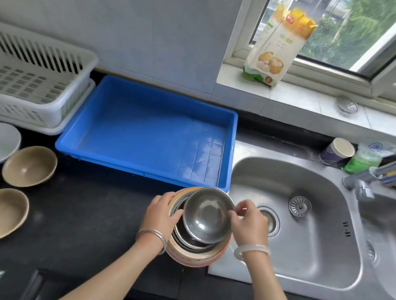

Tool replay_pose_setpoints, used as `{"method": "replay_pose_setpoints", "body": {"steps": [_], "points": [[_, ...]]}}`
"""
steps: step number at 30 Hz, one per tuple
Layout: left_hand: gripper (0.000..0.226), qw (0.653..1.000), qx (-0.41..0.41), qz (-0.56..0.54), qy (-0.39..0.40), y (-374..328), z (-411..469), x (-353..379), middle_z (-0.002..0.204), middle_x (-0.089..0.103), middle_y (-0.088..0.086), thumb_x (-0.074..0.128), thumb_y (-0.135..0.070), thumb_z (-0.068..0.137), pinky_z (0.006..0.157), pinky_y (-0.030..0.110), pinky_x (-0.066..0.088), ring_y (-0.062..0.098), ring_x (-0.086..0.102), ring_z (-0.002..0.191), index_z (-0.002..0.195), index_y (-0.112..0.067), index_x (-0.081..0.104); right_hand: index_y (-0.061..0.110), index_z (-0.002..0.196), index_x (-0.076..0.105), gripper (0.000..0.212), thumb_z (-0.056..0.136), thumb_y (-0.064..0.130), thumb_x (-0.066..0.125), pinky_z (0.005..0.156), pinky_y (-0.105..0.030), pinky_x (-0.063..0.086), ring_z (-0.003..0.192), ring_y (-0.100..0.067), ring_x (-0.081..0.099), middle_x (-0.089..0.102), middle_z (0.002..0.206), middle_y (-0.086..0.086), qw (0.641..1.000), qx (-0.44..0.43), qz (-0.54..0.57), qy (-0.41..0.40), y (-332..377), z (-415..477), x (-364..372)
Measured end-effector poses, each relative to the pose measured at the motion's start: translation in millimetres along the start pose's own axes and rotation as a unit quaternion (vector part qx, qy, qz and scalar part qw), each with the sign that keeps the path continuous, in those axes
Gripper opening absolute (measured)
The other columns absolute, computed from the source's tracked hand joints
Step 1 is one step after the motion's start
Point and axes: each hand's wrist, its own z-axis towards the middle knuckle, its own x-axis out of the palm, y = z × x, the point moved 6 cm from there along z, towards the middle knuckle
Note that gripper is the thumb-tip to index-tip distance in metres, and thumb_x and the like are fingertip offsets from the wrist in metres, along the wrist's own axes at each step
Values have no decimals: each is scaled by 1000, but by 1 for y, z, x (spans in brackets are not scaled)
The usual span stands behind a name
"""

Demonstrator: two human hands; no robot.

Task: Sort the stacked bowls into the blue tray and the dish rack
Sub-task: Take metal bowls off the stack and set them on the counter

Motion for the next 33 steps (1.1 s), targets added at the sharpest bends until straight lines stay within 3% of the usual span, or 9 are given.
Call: {"method": "replay_pose_setpoints", "body": {"steps": [4, 8, 11, 17, 21, 23, 26, 30, 33], "points": [[46, 999, -21, 25, 17, 0, 3, 6, 118, 51, 1, 67, -19, 80, 84, 30, 46, 18, 56, 99, 122, -25, 49, 16, 74, 53, 14, 78, 13, 66, 65, -26, 39, 70, -22, 59, 63, 72, -2, 996, 35, 77, -34, -11, 4, -19], [40, 997, -23, 69, 2, -3, 3, 8, 116, 51, 1, 62, -12, 82, 78, 32, 52, 18, 57, 93, 118, -25, 49, 17, 74, 55, 13, 77, 13, 67, 66, -27, 44, 66, -12, 57, 58, 66, 8, 996, 33, 69, -34, -13, 6, -23], [36, 995, -16, 96, -10, -8, 4, 7, 117, 52, 2, 52, -7, 86, 74, 32, 51, 19, 57, 92, 119, -21, 49, 20, 71, 53, 16, 77, 14, 66, 70, -33, 53, 69, -19, 62, 64, 71, 1, 996, 43, 80, -18, -17, 3, -19], [43, 992, -3, 129, -18, -13, 3, 3, 119, 57, 2, 45, -7, 88, 75, 33, 50, 23, 58, 101, 128, -25, 43, 22, 70, 51, 18, 77, 15, 66, 70, -36, 55, 71, -24, 66, 66, 73, -1, 994, 47, 93, -15, -21, 4, -22], [13, 991, -17, 132, -24, -16, 2, -4, 83, 64, 5, 44, -8, 86, 64, 36, 53, 24, 60, 74, 93, -17, 51, 19, 73, 53, 15, 77, 13, 66, 71, -41, 56, 69, -23, 65, 65, 72, -2, 994, 48, 98, -19, -23, 8, -26], [6, 991, -17, 128, -34, -18, 1, -8, 75, 60, 5, 46, -10, 84, 61, 35, 50, 23, 55, 67, 82, -14, 49, 19, 72, 53, 15, 77, 13, 66, 71, -41, 57, 69, -24, 65, 65, 72, -2, 993, 46, 103, -20, -23, 8, -26], [9, 989, 24, 131, -68, -28, -1, -12, 82, 58, 1, 50, -11, 85, 65, 33, 45, 20, 53, 78, 76, -12, 49, 22, 70, 51, 18, 76, 14, 66, 72, -41, 57, 70, -26, 66, 67, 74, -5, 992, 46, 114, -16, -23, 8, -25], [13, 990, 30, 100, -90, -33, -2, -20, 65, 55, -1, 50, -13, 87, 49, 24, 38, 14, 50, 59, 74, -14, 52, 20, 75, 57, 12, 76, 13, 66, 68, -38, 58, 64, -25, 68, 70, 75, -6, 990, 46, 133, -15, -21, 11, -27], [11, 993, 18, 51, -103, -33, -2, -32, 65, 59, 1, 51, -12, 87, 52, 26, 42, 19, 55, 60, 77, -13, 56, 20, 80, 63, 9, 78, 12, 66, 55, -29, 57, 56, -18, 69, 72, 77, -5, 985, 37, 166, -4, -16, 13, -31]]}}
